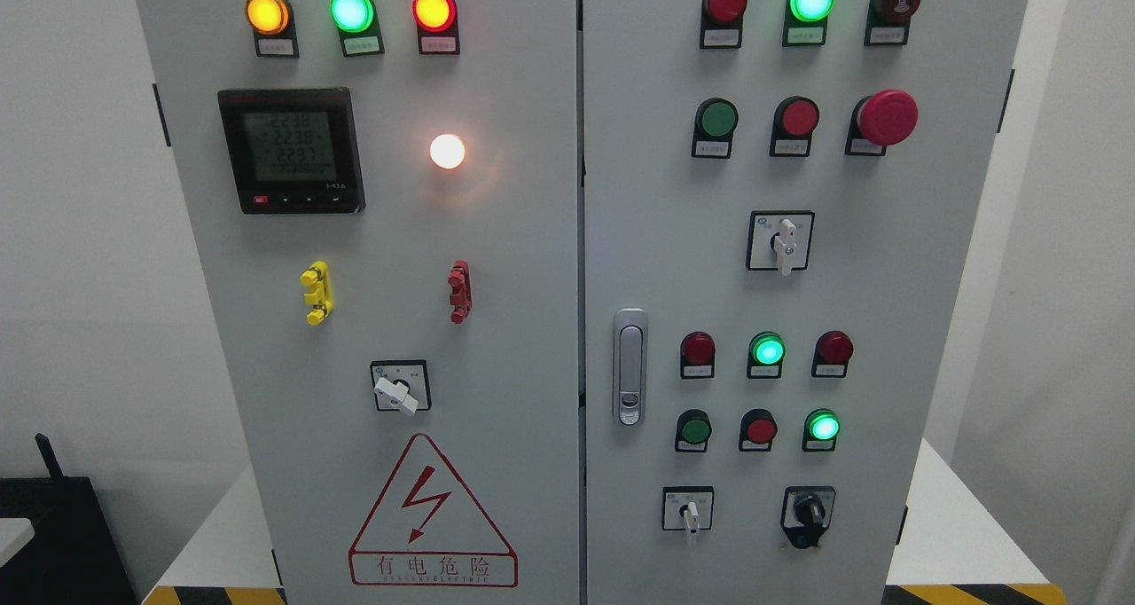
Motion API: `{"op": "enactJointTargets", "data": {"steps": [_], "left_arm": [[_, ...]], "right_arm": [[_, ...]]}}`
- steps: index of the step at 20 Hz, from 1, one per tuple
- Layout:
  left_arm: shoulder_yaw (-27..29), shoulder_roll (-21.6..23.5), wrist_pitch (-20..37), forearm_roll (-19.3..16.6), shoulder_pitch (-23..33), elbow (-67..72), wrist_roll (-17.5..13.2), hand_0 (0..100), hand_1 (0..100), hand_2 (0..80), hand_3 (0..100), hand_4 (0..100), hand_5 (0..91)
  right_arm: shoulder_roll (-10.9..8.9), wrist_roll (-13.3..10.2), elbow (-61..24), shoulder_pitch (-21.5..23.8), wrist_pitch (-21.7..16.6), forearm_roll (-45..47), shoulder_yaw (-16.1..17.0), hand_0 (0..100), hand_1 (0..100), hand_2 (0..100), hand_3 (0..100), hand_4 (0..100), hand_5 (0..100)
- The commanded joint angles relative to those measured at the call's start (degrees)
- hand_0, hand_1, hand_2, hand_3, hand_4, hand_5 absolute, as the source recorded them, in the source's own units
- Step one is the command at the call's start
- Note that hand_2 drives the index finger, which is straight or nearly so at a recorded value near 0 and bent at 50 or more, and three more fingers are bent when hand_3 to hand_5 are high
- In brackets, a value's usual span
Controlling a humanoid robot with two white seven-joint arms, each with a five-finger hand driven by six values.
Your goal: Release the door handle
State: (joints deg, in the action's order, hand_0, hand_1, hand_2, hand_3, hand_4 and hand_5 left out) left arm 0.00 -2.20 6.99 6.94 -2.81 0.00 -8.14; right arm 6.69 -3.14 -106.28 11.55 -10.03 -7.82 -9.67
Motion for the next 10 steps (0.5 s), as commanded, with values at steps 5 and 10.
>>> {"op": "enactJointTargets", "data": {"steps": [5, 10], "left_arm": [[0.62, 0.00, -0.04, 0.00, 0.00, 0.97, -0.03, 12, 39, 0.0, 0, 0, 0.0], [0.62, 0.00, -0.04, 0.00, 0.00, 0.97, -0.03, 12, 39, 0.0, 0, 0, 0.0]], "right_arm": [[0.26, -0.55, 0.46, -1.35, -0.52, 0.00, 0.44, 47, 13, 35, 57, 51, 39], [0.26, -0.55, 0.37, -1.18, -1.04, -0.09, -1.05, 46, 12, 0, 2, 0, 0]]}}
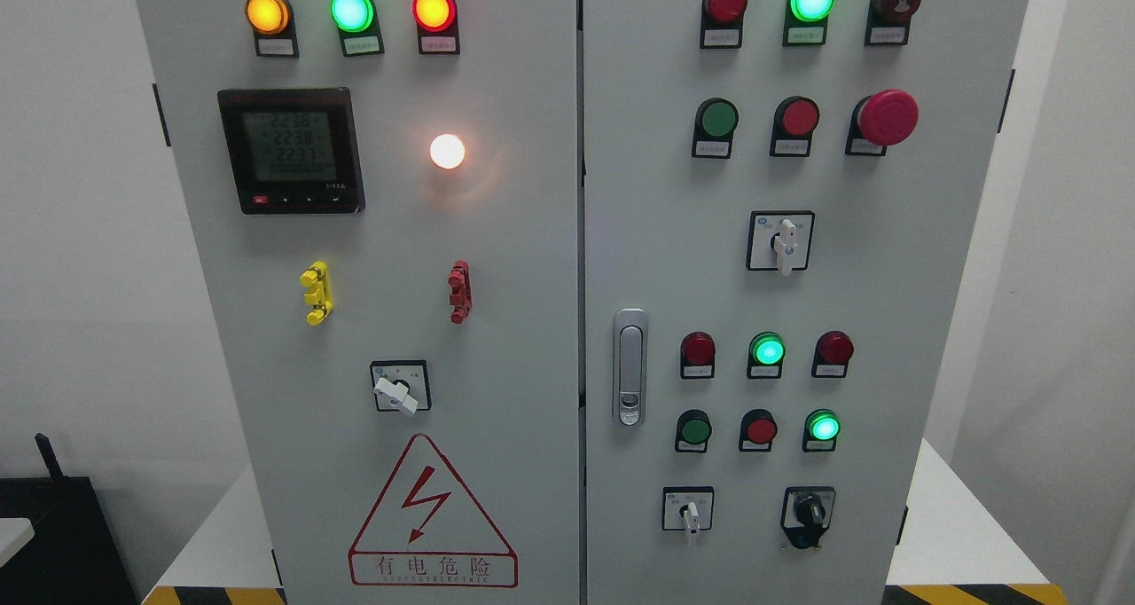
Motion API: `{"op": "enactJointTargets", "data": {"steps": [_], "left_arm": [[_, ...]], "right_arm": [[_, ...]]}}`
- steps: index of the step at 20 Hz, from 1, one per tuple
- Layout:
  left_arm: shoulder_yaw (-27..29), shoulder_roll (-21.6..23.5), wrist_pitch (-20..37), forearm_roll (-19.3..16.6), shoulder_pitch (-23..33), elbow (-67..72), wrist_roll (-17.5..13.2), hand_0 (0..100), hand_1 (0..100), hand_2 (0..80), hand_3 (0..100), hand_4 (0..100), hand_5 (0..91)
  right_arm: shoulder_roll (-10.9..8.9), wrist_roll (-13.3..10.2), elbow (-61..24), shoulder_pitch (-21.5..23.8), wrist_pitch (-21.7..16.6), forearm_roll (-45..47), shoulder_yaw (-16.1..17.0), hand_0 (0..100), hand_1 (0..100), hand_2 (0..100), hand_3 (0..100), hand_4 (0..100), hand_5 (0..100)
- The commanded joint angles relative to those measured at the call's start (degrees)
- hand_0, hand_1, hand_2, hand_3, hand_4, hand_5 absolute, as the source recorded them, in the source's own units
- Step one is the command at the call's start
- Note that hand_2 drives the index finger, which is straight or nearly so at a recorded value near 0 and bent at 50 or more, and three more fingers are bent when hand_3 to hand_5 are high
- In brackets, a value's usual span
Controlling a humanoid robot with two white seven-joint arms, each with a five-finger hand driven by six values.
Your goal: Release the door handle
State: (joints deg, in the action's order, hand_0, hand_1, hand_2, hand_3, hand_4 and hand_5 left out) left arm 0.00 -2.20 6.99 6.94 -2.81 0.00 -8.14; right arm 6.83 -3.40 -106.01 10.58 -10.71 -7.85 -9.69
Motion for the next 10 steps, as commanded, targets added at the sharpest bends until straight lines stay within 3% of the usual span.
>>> {"op": "enactJointTargets", "data": {"steps": [1, 10], "left_arm": [[0.62, 0.00, -0.04, 0.00, 0.00, 0.97, -0.03, 12, 39, 0.0, 0, 0, 0.0], [0.62, 0.00, -0.04, 0.00, 0.00, 0.97, -0.03, 12, 39, 0.0, 0, 0, 0.0]], "right_arm": [[0.12, -0.30, 0.10, -0.12, -0.45, -0.06, -1.12, 46, 12, 0, 0, 0, 0], [0.03, -0.12, -0.60, 0.49, -0.45, -0.15, -2.62, 44, 12, 0, 0, 0, 0]]}}
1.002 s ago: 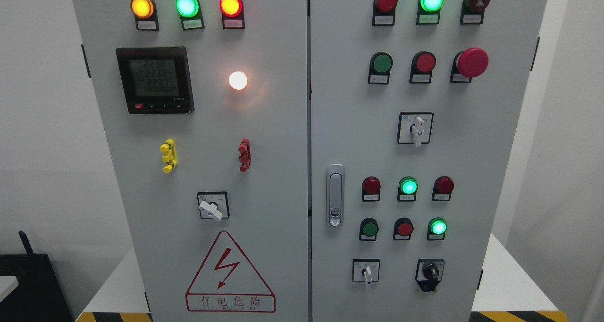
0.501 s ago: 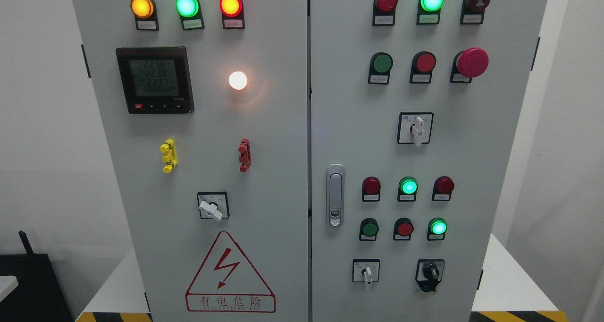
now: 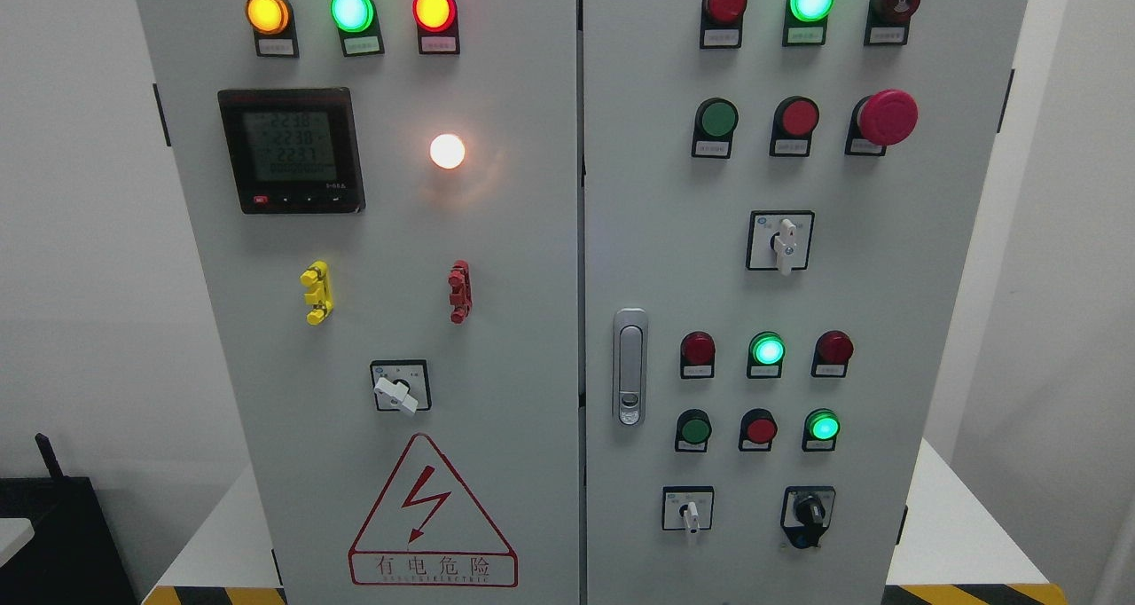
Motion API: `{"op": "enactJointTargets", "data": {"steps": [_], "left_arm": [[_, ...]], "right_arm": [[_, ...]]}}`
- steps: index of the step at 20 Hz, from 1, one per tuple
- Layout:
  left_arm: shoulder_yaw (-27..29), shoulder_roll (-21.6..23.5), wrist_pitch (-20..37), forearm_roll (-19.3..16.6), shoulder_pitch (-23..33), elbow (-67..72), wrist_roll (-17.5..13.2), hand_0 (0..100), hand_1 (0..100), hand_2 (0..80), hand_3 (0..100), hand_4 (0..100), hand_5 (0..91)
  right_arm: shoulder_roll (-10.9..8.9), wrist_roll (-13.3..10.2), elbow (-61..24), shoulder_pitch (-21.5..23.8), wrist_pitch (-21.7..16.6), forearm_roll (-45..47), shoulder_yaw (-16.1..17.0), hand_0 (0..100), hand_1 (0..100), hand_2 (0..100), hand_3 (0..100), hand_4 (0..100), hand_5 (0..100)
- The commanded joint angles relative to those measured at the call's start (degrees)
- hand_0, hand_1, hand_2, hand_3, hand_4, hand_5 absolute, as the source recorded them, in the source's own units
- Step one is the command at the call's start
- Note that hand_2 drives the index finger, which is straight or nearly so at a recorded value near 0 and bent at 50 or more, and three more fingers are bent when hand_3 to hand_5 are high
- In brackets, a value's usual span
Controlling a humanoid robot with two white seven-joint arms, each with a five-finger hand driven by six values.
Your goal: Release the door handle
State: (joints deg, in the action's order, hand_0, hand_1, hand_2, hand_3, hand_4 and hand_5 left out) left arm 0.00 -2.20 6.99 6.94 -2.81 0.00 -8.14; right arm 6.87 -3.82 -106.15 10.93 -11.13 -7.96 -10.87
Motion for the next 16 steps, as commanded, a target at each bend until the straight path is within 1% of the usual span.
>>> {"op": "enactJointTargets", "data": {"steps": [1, 7, 9, 10, 11, 12, 13, 14, 15, 16], "left_arm": [[0.62, 0.00, -0.04, 0.00, 0.00, 0.97, -0.04, 12, 39, 0.0, 0, 0, 0.0], [0.62, 0.00, -0.04, 0.00, 0.00, 0.97, -0.04, 12, 39, 0.0, 0, 0, 0.0], [0.62, 0.00, -0.04, 0.00, 0.00, 0.97, -0.04, 12, 39, 0.0, 0, 0, 0.0], [0.62, 0.00, -0.04, 0.00, 0.00, 0.97, -0.04, 12, 39, 0.0, 0, 0, 0.0], [0.62, 0.00, -0.04, 0.00, 0.00, 0.97, -0.04, 12, 39, 0.0, 0, 0, 0.0], [0.62, 0.00, -0.04, 0.00, 0.00, 0.97, -0.04, 12, 39, 0.0, 0, 0, 0.0], [0.62, 0.00, -0.04, 0.00, 0.00, 0.97, -0.04, 12, 39, 0.0, 0, 0, 0.0], [0.62, 0.00, -0.04, 0.00, 0.00, 0.97, -0.04, 12, 39, 0.0, 0, 0, 0.0], [0.62, 0.00, -0.04, 0.00, 0.00, 0.97, -0.04, 12, 39, 0.0, 0, 0, 0.0], [0.62, 0.00, -0.04, 0.00, 0.00, 0.97, -0.04, 12, 39, 0.0, 0, 0, 0.0]], "right_arm": [[-0.02, 0.30, -0.47, 0.15, -0.03, -0.04, -1.44, 44, 12, 0, 0, 0, 0], [-0.28, 0.47, -1.43, 0.24, -0.03, -0.74, -1.70, 43, 13, 0, 0, 0, 0], [-0.46, 0.21, -2.48, 0.24, -0.20, -4.49, -1.79, 42, 13, 0, 0, 0, 0], [-0.46, -0.22, -2.66, 0.24, -0.55, -8.96, -1.70, 41, 14, 0, 0, 0, 0], [-0.28, -1.79, -2.75, 0.06, -1.51, -14.05, -1.61, 40, 15, 0, 0, 0, 0], [-0.28, -3.98, -2.66, -0.20, -2.66, -18.36, -1.61, 40, 16, 0, 0, 0, 0], [-0.28, -6.01, -2.66, -0.64, -3.28, -21.97, -1.61, 38, 19, 0, 8, 9, 0], [-0.28, -7.51, -2.66, -1.16, -3.37, -25.40, -1.70, 37, 22, 0, 18, 22, 12], [-0.11, -8.39, -2.66, -1.87, -3.37, -28.66, -1.79, 37, 23, 0, 25, 29, 19], [-0.02, -8.84, -2.58, -2.57, -3.28, -31.65, -1.79, 37, 25, 0, 34, 36, 29]]}}
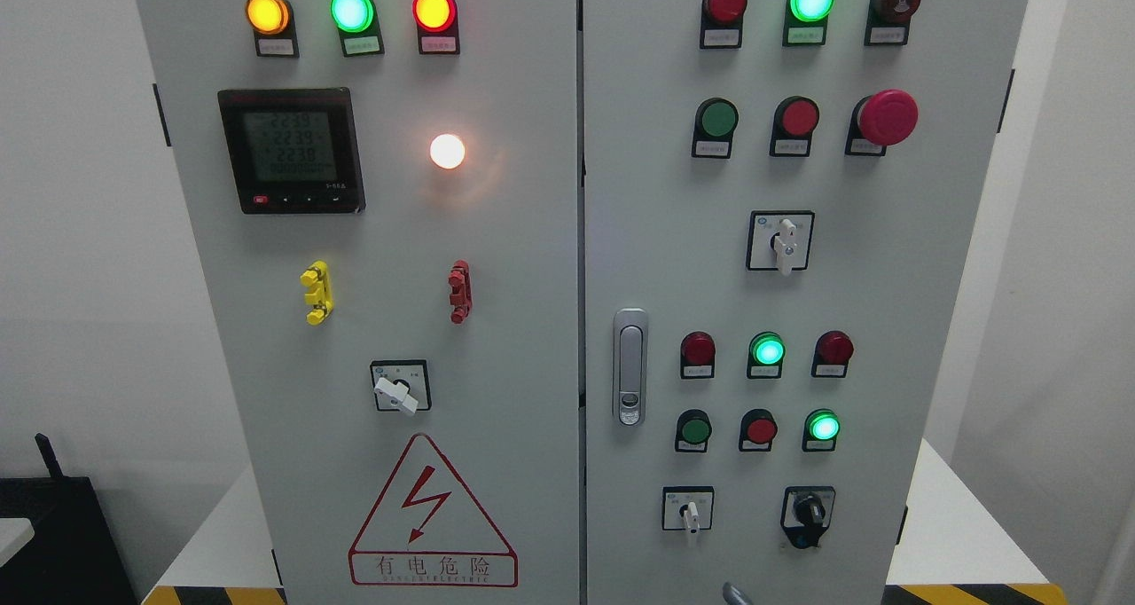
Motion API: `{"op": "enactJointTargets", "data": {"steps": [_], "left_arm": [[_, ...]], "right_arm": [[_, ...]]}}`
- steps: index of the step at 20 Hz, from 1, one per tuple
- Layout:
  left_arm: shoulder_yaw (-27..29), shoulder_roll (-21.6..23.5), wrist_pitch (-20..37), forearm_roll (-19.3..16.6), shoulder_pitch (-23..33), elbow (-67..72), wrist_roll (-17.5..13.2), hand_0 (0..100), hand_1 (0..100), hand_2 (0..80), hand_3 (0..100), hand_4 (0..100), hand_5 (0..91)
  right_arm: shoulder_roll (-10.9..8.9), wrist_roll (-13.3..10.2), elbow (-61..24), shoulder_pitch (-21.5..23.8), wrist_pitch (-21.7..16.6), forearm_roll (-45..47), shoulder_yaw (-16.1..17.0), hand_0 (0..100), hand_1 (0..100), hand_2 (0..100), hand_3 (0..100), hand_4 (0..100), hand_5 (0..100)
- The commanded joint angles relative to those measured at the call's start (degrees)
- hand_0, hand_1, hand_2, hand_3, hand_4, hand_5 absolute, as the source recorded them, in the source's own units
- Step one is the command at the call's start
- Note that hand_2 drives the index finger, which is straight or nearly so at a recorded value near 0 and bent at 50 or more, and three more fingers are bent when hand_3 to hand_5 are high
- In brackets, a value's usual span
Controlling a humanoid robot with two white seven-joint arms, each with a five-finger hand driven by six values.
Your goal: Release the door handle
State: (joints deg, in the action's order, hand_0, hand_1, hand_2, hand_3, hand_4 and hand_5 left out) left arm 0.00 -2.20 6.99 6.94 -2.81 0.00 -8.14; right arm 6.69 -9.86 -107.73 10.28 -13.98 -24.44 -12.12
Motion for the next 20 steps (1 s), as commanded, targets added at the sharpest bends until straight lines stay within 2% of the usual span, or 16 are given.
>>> {"op": "enactJointTargets", "data": {"steps": [1, 4, 6, 8, 10, 15, 16, 17, 20], "left_arm": [[0.62, 0.00, 0.04, 0.00, 0.00, 0.97, -0.04, 12, 39, 0.0, 0, 0, 0.0], [0.62, 0.00, -0.04, 0.00, 0.00, 0.97, -0.04, 12, 39, 0.0, 0, 0, 0.0], [0.62, 0.00, -0.04, 0.00, 0.00, 0.97, -0.04, 12, 39, 0.0, 0, 0, 0.0], [0.62, 0.00, -0.04, 0.00, 0.00, 0.97, -0.04, 12, 39, 0.0, 0, 0, 0.0], [0.62, 0.00, 0.05, 0.00, 0.00, 0.97, -0.04, 12, 39, 0.0, 0, 0, 0.0], [0.62, 0.00, -0.04, 0.00, 0.00, 0.97, -0.04, 12, 39, 0.0, 0, 0, 0.0], [0.62, 0.00, -0.04, 0.00, 0.00, 0.97, -0.04, 12, 39, 0.0, 0, 0, 0.0], [0.62, 0.00, -0.04, 0.00, 0.00, 0.97, -0.04, 12, 39, 0.0, 0, 0, 0.0], [0.62, 0.00, -0.04, 0.00, 0.00, 0.97, -0.04, 12, 39, 0.0, 0, 0, 0.0]], "right_arm": [[0.25, -3.32, -0.99, -2.19, -0.43, -18.33, -0.62, 38, 25, 0, 42, 40, 35], [0.34, -5.43, -0.82, -3.07, 0.00, -29.22, -1.93, 40, 26, 0, 61, 57, 59], [0.34, -7.09, -0.64, -3.33, 1.23, -35.82, -2.99, 40, 27, 0, 71, 65, 70], [0.43, -9.64, -0.29, -4.82, 5.17, -42.41, -4.22, 38, 29, 0, 78, 73, 80], [0.52, -10.62, 0.67, -6.84, 10.35, -45.86, -5.71, 35, 33, 0, 88, 84, 93], [0.69, -10.62, 3.83, -13.96, 16.78, -50.26, -7.30, 31, 34, 0, 100, 92, 100], [0.69, -10.44, 4.27, -15.10, 17.58, -50.70, -7.82, 31, 34, 0, 100, 97, 100], [0.69, -10.36, 4.71, -15.90, 17.84, -51.05, -8.44, 30, 34, 0, 100, 100, 100], [0.69, -10.18, 5.77, -17.22, 18.02, -52.02, -9.32, 30, 33, 0, 100, 100, 100]]}}
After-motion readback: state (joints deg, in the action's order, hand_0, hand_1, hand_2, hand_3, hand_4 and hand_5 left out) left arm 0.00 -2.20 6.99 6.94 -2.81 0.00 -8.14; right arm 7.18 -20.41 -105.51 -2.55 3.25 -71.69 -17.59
